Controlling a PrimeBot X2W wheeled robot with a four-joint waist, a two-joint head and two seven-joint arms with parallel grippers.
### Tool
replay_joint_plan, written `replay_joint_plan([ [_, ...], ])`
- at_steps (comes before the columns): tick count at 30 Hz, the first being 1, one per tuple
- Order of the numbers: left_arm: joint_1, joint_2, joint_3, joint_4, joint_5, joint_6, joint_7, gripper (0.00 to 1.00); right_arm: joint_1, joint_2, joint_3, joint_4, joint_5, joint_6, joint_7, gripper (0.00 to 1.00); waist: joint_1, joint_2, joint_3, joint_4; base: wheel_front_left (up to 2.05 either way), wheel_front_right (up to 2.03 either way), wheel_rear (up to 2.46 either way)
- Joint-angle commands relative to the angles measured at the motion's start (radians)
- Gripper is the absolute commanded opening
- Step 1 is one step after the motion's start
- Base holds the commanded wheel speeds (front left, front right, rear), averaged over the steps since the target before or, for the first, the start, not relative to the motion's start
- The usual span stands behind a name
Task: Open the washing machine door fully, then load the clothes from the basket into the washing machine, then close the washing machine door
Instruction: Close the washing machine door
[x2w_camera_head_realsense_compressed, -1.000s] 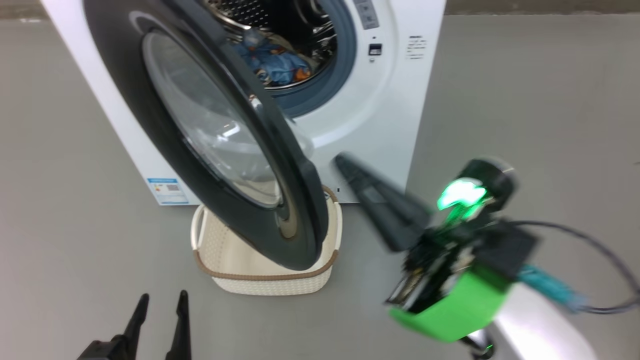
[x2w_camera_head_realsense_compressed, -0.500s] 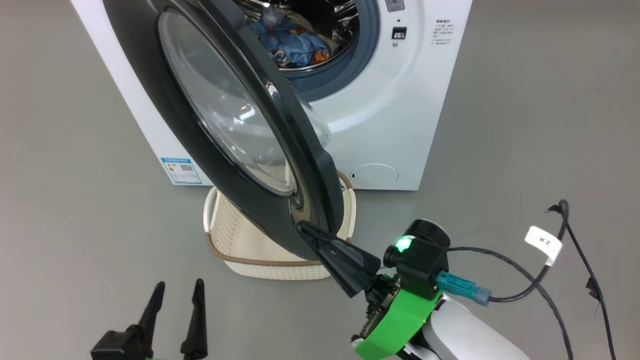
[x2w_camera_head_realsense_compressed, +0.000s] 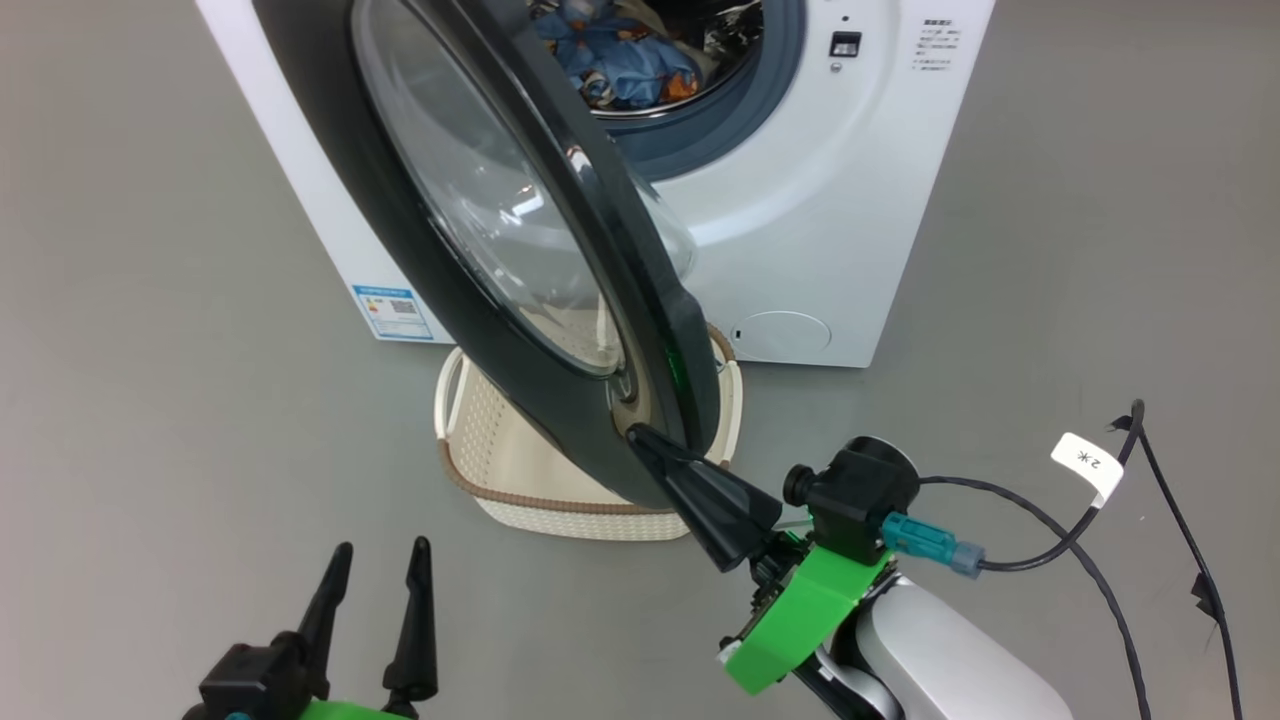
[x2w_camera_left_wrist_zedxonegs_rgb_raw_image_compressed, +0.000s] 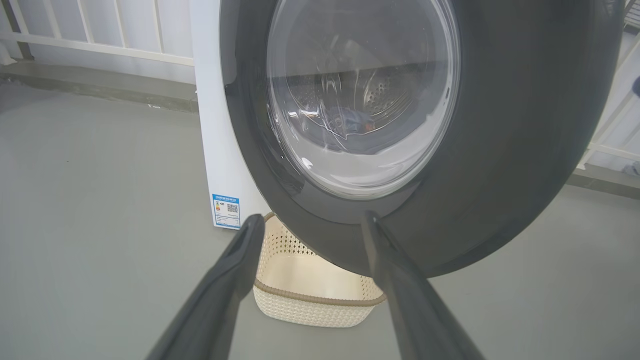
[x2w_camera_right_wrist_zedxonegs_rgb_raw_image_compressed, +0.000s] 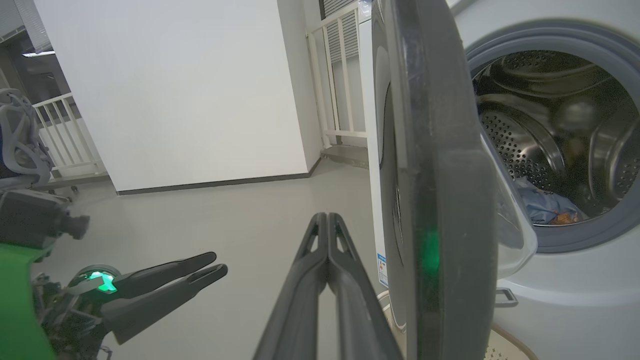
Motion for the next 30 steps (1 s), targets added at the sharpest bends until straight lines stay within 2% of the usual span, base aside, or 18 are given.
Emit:
replay_joint_plan([
  [1, -0.041, 0.009, 0.024, -0.031, -0.004, 0.009, -0.009, 1.0, -0.02, 0.021, 0.004, -0.018, 0.01, 0.002, -0.005, 0.0, 0.0001, -0.0001, 0.004, 0.008, 0.0, 0.0, 0.0],
  [30, -0.05, 0.009, 0.001, -0.064, -0.014, 0.015, -0.009, 1.0, -0.049, 0.006, -0.108, 0.04, 0.027, 0.002, -0.005, 0.0, 0.0001, -0.0001, 0.05, 0.041, 0.0, 0.0, 0.0],
])
